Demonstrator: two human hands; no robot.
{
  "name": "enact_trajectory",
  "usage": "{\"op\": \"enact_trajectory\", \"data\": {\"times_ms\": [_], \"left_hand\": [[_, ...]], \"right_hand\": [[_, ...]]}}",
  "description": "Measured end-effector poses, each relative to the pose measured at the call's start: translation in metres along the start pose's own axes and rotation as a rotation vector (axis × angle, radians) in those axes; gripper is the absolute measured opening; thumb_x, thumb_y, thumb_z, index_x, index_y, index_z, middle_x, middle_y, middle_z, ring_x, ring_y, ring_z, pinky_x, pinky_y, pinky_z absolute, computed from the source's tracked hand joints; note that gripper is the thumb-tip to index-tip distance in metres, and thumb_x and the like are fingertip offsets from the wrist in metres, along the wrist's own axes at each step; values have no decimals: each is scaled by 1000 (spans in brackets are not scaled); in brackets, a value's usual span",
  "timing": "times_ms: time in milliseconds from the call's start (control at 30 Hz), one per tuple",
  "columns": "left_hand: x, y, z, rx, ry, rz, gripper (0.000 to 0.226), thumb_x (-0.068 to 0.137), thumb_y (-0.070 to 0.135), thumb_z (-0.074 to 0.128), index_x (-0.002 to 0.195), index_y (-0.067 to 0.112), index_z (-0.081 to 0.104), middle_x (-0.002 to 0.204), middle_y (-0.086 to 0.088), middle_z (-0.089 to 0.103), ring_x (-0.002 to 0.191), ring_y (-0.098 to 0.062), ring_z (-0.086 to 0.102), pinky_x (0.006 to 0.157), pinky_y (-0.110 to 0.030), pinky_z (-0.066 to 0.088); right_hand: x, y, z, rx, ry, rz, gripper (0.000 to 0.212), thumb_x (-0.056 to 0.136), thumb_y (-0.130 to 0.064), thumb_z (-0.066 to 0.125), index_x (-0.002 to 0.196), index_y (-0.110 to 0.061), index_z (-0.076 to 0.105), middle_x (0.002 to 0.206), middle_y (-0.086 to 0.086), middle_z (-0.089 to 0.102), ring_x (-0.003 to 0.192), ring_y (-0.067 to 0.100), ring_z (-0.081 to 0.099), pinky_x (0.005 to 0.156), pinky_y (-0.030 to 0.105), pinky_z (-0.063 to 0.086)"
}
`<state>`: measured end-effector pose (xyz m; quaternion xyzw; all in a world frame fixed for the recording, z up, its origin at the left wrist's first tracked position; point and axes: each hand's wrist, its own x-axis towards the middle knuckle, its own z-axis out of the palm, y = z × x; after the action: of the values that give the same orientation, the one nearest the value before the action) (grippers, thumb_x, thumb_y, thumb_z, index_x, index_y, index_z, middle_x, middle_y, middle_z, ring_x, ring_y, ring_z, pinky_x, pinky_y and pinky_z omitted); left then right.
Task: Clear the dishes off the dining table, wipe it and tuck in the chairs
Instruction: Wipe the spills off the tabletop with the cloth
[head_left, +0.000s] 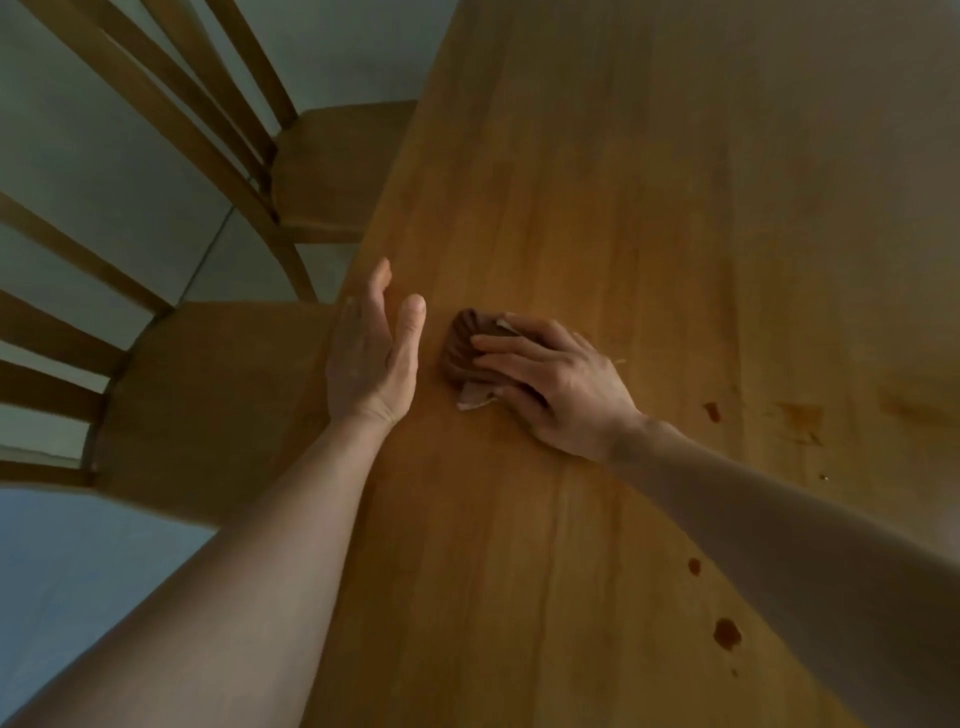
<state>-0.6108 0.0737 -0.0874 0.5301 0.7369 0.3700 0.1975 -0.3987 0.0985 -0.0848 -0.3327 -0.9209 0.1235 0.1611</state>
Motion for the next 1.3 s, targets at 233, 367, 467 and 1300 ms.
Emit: {"op": "enact_trajectory", "data": {"times_ms": [233,367,467,1300], "left_hand": [[-3,-2,-6,-56,-5,-3,76,90,66,16,151,21,28,150,7,43,133,-12,43,109,-42,38],[0,-3,-4,-82,3,-1,77,89,67,16,151,23,29,149,8,44,129,-13,47,104,-44,42],[1,-4,-5,-103,12,6,77,89,66,17,151,22,29,149,6,44,131,-14,46,106,-47,40],[0,-4,-4,-66,14,69,83,89,73,12,148,19,34,146,2,47,128,-14,47,105,-39,41]], "right_hand": [[22,9,-29,383,318,517,53,100,-23,50,150,-31,33,147,-4,47,128,11,47,102,29,42],[18,25,-7,46,164,446,44,103,-37,41,144,-25,48,156,-2,37,140,22,36,109,38,36],[50,33,3,-34,167,472,44,103,-35,39,144,-22,48,157,-1,35,142,25,34,111,44,37],[-12,45,-19,-138,271,790,45,100,-31,43,144,-22,49,152,5,42,144,31,29,120,52,16]]}}
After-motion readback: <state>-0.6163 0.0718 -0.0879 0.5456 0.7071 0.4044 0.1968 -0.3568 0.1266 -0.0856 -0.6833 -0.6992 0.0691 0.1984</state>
